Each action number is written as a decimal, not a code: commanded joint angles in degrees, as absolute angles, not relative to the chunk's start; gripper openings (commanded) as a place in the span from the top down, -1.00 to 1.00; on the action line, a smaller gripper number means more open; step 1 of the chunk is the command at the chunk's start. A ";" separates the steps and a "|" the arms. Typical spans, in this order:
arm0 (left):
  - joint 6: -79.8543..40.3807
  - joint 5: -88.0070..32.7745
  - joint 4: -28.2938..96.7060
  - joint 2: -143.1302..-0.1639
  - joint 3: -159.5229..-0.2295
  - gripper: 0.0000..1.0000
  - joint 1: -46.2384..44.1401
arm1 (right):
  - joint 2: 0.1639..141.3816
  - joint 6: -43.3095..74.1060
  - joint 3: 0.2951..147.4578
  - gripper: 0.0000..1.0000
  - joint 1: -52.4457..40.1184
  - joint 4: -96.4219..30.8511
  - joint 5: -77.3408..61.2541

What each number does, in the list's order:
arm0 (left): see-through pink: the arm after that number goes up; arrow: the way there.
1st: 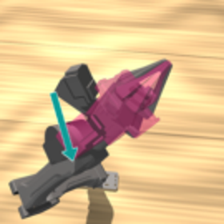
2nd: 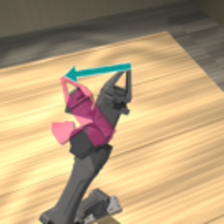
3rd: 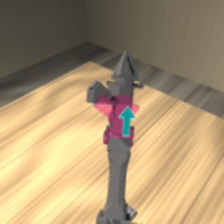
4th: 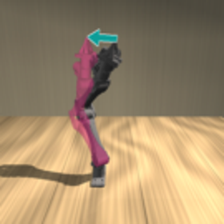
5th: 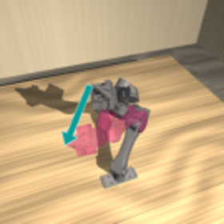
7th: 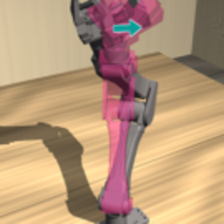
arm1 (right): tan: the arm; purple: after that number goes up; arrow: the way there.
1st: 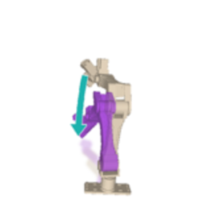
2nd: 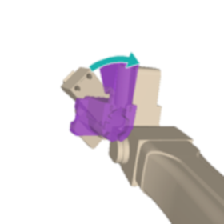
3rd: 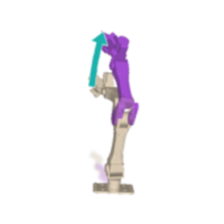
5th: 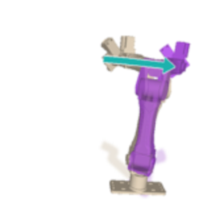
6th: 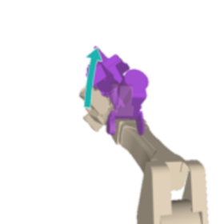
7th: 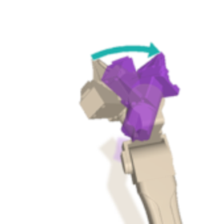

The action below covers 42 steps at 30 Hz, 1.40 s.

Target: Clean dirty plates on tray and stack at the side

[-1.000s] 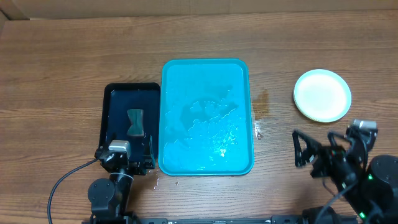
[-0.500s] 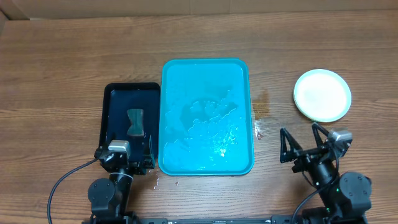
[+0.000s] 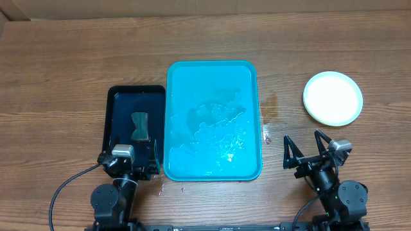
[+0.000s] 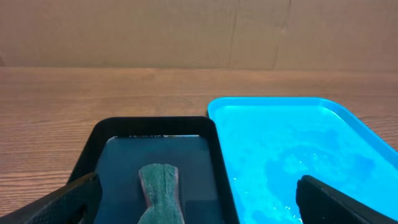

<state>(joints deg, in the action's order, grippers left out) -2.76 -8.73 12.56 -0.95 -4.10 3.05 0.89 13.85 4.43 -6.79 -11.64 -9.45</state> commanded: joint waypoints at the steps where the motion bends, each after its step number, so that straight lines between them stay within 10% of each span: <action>1: -1.67 -8.36 12.58 -0.25 -3.90 -0.99 3.38 | 0.12 13.69 2.59 -1.00 -7.07 -8.78 -9.13; 42: -1.67 -8.36 12.58 -0.25 -3.90 -1.00 3.38 | 0.16 13.65 0.45 -1.00 -7.07 -3.70 -9.74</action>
<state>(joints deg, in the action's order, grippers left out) -2.76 -8.73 12.56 -0.95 -4.10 3.05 0.84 13.87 1.06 -6.79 -3.92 -9.65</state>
